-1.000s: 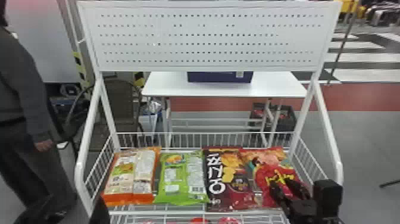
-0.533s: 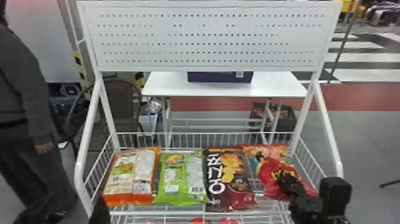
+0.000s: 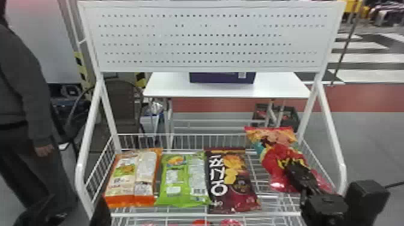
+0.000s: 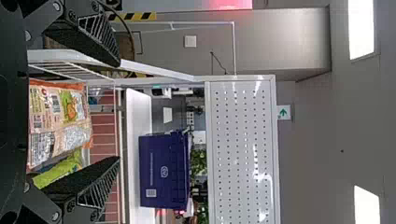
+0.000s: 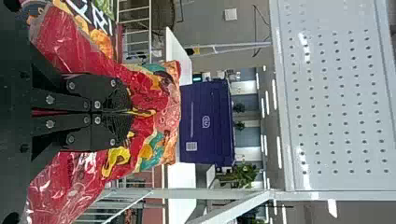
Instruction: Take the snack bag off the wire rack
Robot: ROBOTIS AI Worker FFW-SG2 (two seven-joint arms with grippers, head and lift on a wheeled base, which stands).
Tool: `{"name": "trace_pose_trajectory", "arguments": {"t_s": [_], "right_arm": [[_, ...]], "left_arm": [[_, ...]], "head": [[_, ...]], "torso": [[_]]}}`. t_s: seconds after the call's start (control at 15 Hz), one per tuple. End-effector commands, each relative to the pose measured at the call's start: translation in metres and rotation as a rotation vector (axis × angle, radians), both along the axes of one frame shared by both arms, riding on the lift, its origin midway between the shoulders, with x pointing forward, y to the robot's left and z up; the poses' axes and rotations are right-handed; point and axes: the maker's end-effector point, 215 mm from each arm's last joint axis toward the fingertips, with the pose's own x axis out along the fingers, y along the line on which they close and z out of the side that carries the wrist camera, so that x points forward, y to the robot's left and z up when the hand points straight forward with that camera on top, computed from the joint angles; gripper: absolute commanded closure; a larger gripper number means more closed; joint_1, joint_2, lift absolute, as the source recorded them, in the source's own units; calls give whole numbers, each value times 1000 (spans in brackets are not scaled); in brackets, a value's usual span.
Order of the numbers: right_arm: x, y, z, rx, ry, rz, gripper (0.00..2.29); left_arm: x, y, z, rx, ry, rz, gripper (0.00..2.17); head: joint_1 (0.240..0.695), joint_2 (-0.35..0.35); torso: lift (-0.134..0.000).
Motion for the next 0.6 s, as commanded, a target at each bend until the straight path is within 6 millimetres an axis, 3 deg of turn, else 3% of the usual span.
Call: {"name": "trace_pose_trajectory", "arguments": {"t_s": [0.0, 0.4, 0.53], "right_arm": [[-25, -1, 11, 7, -4, 1, 2074], [-96, -26, 37, -37, -15, -2, 2071], [-112, -34, 44, -40, -25, -7, 2071]], "left_arm": [[0, 0, 2, -1, -5, 1, 191], [-2, 2, 6, -4, -15, 8, 191], [-2, 2, 8, -6, -18, 8, 191]], "head": [[499, 0], [499, 0], [499, 0]], "torso": [[0], [0], [0]]}}
